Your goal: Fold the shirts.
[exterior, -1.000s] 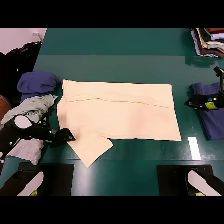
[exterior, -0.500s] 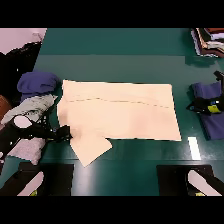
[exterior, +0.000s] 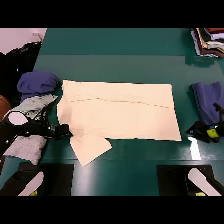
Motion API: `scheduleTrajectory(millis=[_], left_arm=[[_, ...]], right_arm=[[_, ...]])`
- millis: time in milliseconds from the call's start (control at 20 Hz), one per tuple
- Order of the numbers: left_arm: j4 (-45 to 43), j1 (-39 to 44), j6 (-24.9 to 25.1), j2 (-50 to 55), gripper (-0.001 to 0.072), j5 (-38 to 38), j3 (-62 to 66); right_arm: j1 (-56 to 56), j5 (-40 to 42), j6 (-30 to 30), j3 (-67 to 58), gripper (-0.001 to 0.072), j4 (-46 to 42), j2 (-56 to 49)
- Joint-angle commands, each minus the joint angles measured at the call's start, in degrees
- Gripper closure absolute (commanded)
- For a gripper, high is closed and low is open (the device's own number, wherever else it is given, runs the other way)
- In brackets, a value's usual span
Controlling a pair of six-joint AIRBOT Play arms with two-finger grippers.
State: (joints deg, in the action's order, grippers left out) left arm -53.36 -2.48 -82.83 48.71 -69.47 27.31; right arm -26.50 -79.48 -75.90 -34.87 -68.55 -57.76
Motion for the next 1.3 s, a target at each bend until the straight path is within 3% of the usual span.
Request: scheduleTrajectory(millis=[0,250,350,450,500,550,600,850,1100,1250], left_arm=[[0.2,0.0,0.4,-0.1,0.0681,0.0,0.3],[0.2,0.0,0.8,-0.1,0.0680,0.2,0.3],[0.2,0.0,0.8,-0.1,0.0681,0.0,0.3],[-0.2,0.0,1.1,-0.1,0.0681,-0.2,0.3],[-0.2,0.0,1.9,-0.1,0.0682,-0.4,0.3],[-0.5,0.0,1.9,-0.1,0.0682,-0.9,0.6],[-1.0,0.0,1.9,-0.1,0.0683,-2.0,1.4],[-3.6,0.0,1.0,-3.9,0.0683,-10.1,6.2],[-1.3,0.0,-6.0,-18.5,0.0682,-18.8,6.5],[-0.8,0.0,-5.6,-17.2,0.0682,-14.4,10.8]], right_arm=[[-1.9,3.5,1.4,6.8,0.0286,4.8,0.2],[1.9,5.4,1.4,7.0,0.0288,5.9,0.2],[4.2,6.3,1.3,7.0,0.0340,6.0,0.0],[5.9,5.9,1.3,7.0,0.0412,6.0,-0.1],[6.4,5.6,1.4,7.0,0.0523,6.0,-0.1],[6.8,5.2,1.4,7.0,0.0678,5.8,0.0],[6.7,4.7,1.4,7.0,0.0696,5.8,0.0],[6.3,-4.0,1.4,3.5,0.0697,-3.1,9.8],[1.3,-11.1,1.3,-3.2,0.0697,-7.4,21.0],[4.5,-10.1,1.3,-9.2,0.0697,-4.9,17.5]])
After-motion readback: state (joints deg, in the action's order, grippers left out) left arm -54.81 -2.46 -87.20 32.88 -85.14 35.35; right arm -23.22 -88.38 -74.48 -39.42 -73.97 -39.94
